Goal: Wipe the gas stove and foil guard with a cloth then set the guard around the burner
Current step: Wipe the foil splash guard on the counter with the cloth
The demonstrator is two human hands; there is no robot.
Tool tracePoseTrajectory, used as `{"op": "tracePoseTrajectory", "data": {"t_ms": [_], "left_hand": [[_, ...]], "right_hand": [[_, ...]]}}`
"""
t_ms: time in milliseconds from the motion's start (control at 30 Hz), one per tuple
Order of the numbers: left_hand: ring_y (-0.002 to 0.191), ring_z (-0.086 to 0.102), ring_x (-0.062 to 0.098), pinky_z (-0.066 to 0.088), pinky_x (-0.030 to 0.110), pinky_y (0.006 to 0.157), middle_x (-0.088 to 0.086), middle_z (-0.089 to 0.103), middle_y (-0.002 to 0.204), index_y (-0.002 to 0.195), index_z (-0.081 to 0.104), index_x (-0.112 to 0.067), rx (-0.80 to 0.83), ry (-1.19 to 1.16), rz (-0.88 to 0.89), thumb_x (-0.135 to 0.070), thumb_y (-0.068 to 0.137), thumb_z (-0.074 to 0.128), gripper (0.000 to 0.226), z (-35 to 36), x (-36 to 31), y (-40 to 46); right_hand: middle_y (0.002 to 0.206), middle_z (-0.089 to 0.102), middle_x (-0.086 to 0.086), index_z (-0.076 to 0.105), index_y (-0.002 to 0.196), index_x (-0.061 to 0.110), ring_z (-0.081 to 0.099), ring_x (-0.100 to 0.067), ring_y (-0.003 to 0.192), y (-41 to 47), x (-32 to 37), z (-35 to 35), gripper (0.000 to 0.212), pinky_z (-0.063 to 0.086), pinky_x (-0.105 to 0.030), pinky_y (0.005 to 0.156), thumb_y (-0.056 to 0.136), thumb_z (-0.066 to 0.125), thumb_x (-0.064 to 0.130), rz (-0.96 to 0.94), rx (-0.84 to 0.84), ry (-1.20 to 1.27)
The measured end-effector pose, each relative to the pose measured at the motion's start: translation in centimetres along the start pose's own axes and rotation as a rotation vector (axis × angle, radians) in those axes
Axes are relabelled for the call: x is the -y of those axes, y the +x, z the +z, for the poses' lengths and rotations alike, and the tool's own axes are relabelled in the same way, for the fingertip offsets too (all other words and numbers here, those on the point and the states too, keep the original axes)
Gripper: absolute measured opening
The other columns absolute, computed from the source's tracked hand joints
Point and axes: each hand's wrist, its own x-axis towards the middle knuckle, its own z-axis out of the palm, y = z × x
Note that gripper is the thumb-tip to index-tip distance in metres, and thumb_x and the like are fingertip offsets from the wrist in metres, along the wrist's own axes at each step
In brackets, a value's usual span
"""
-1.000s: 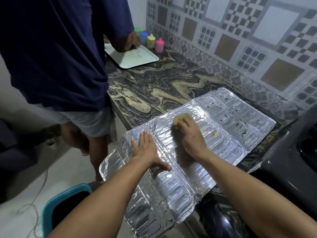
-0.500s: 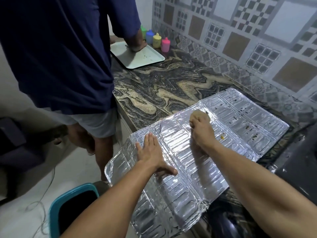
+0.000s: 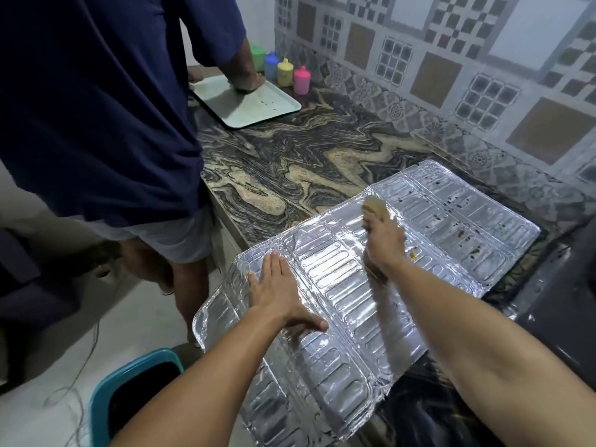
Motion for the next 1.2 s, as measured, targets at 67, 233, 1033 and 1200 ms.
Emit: {"op": "tracePoseTrajectory", "data": {"t_ms": [67,233,1033,1200], "left_hand": [[0.145,-0.021,0.032,0.001,0.056,0.118,0.018,-0.026,0.156,0.149,-0.017,-0.001,0.002,-0.004,-0.002,-0.087,0.042,0.066,0.161,0.0,0.0,0.0],[0.146,-0.018,0.033,0.004,0.057,0.118,0.019,-0.023,0.157,0.149,-0.015,0.001,0.013,0.007,-0.011,-0.086,0.040,0.067,0.162,-0.3,0.1,-0.6],[0.146,-0.020,0.028,-0.010,0.065,0.110,0.013,-0.025,0.157,0.150,-0.016,-0.007,-0.007,0.027,0.058,-0.083,0.063,0.057,0.137,0.1,0.2,-1.1],[0.147,-0.018,0.025,-0.007,0.065,0.112,0.010,-0.022,0.159,0.152,-0.013,-0.009,-0.011,0.032,0.069,-0.083,0.061,0.059,0.137,-0.6,0.9,-0.1]], "right_hand": [[0.133,0.043,-0.011,0.046,0.130,0.031,0.046,-0.037,0.114,-0.1,-2.6,-0.2,0.038,0.046,-0.058,0.094,0.096,0.035,0.044,0.187,-0.002,0.041],[0.147,0.029,-0.020,0.038,0.143,0.012,0.031,-0.042,0.133,-2.4,-2.8,-2.3,0.043,0.030,-0.056,0.110,0.101,0.032,0.019,0.353,-0.034,0.024],[0.110,0.064,0.000,0.065,0.106,0.031,0.058,-0.013,0.090,-12.6,-0.1,-5.1,0.032,0.050,-0.040,0.083,0.092,0.039,0.042,-0.222,-0.059,0.129],[0.149,0.041,-0.004,0.047,0.140,0.017,0.037,-0.026,0.133,-17.5,1.3,-3.6,0.048,0.030,-0.039,0.109,0.093,0.048,0.017,-0.546,0.109,0.139]]}}
